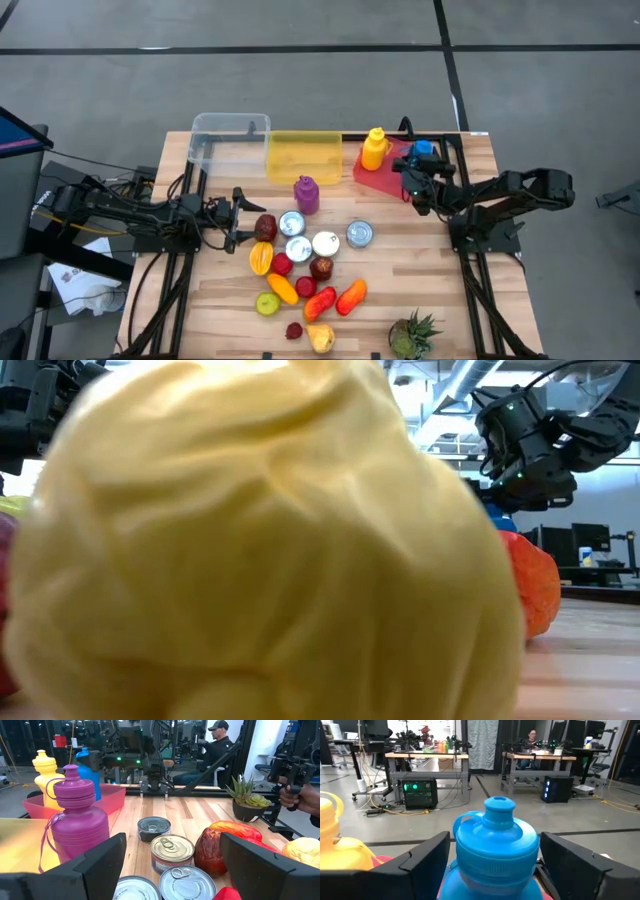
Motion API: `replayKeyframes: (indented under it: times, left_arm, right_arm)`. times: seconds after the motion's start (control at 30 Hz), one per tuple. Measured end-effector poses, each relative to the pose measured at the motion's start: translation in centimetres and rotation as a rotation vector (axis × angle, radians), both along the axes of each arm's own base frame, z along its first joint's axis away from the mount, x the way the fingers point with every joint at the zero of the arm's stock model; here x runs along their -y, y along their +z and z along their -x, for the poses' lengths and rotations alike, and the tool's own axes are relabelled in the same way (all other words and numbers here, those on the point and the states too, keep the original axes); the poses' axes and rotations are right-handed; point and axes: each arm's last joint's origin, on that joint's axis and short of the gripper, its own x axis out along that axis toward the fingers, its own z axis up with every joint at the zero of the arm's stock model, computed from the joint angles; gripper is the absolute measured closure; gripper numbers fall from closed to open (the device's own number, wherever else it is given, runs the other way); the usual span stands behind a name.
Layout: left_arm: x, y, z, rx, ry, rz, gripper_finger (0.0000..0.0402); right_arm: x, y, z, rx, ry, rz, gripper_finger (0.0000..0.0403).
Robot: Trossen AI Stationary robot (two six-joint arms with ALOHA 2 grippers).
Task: Pick & Place Food Item
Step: Put the blue water bottle into the pink bin, then put the purple water bottle into the pink bin
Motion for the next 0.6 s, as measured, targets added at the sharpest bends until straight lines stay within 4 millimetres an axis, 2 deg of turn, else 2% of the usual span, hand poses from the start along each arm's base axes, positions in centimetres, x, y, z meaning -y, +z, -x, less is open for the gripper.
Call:
replayKeyframes:
  times: [0.13, 0.6]
  left_arm:
    - [0.0, 0.0, 0.0, 0.000, 0.000, 0.000, 0.0086]
    - [0.0, 0.0, 0.0, 0.000, 0.000, 0.000, 0.0086]
  right_arm:
    - [-0.4, 0.7, 0.0, 0.013, 0.001, 0.015, 0.0103]
    - [-2.3, 5.6, 0.3, 0.029, 0.131, 0.069, 0.0103]
